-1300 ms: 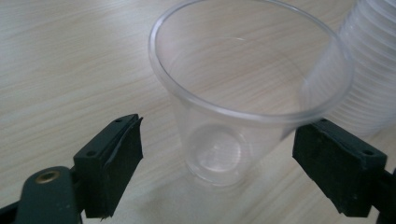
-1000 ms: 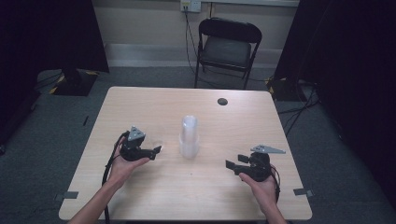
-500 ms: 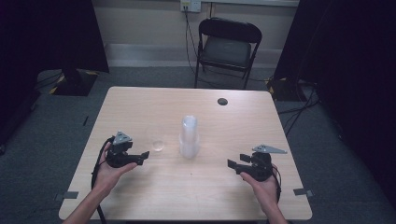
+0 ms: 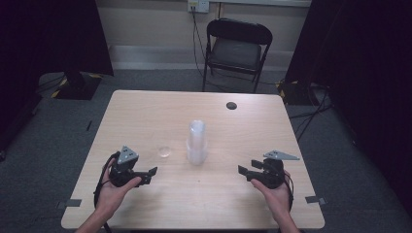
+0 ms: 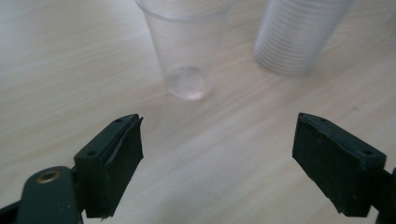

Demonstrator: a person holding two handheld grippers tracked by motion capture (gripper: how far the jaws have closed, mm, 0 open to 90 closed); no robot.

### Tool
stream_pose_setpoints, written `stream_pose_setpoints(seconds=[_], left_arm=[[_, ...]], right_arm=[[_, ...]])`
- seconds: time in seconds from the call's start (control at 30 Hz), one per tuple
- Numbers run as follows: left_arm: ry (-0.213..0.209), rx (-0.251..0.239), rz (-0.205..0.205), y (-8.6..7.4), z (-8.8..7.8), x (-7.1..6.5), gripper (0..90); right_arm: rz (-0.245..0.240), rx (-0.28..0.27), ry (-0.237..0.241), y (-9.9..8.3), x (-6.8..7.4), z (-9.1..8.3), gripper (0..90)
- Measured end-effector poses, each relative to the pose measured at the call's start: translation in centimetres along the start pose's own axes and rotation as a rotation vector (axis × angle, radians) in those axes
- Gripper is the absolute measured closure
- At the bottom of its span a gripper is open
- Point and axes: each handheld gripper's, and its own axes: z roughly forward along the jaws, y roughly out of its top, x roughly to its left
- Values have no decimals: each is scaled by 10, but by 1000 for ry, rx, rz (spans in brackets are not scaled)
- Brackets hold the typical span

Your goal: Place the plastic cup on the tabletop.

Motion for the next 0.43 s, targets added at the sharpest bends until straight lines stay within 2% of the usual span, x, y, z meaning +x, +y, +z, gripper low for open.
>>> stream_pose_setpoints(seconds=[0.07, 0.13, 0.2, 0.27, 0.37, 0.43], left_arm=[[-22, -22, 9, -5, -3, -3, 158], [-15, -14, 17, -11, -2, -5, 158], [-34, -7, 32, -18, -1, -4, 158], [-29, 2, 55, -23, 0, -3, 158], [-30, -9, 20, -24, 1, 1, 159], [-21, -4, 12, -24, 1, 2, 158]], right_arm=[[-3, 0, -5, 0, -1, 0, 326], [-3, 0, -11, 0, -2, -1, 326], [-11, 0, -20, 0, -2, -1, 326], [-21, 1, -32, 0, -3, -1, 326], [-38, 9, -64, -1, -5, 1, 321], [-51, 14, -90, -3, -8, 3, 312]])
